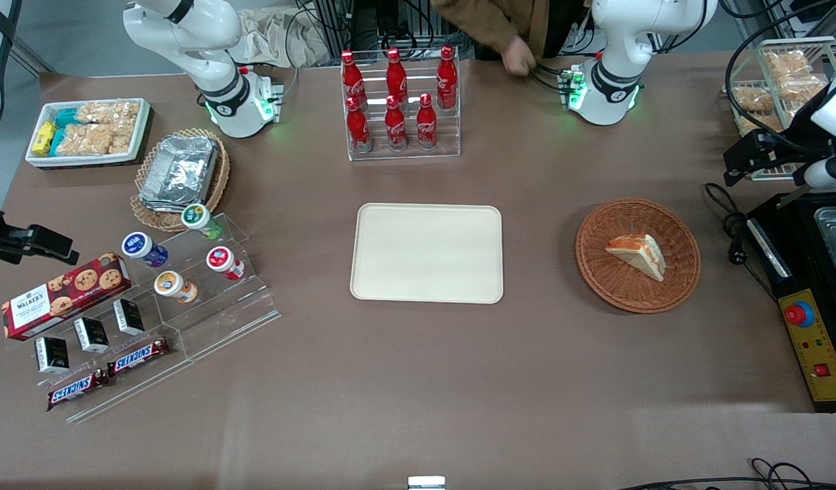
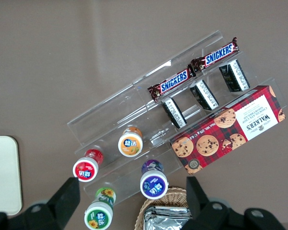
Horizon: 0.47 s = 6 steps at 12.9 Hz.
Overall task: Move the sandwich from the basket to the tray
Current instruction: 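Move the left gripper toward the wicker basket with the sandwich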
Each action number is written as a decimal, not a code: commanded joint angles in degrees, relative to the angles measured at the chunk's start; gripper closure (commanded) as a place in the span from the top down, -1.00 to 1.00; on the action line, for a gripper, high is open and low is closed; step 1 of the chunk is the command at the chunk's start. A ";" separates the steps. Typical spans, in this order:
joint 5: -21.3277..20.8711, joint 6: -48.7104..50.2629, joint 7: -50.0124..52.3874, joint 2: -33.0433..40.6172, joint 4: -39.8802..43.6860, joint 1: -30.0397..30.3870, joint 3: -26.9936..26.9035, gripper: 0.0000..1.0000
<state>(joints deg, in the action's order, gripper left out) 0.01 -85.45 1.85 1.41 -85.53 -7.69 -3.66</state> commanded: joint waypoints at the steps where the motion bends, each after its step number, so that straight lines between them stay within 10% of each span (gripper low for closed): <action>1: 0.69 1.17 0.78 -0.97 1.42 0.05 -0.03 1.00; 6: 0.69 1.52 8.37 -1.50 -1.38 0.13 -0.03 1.00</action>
<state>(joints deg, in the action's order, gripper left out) 0.01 -84.82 4.55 0.40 -85.85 -7.67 -3.68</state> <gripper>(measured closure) 0.000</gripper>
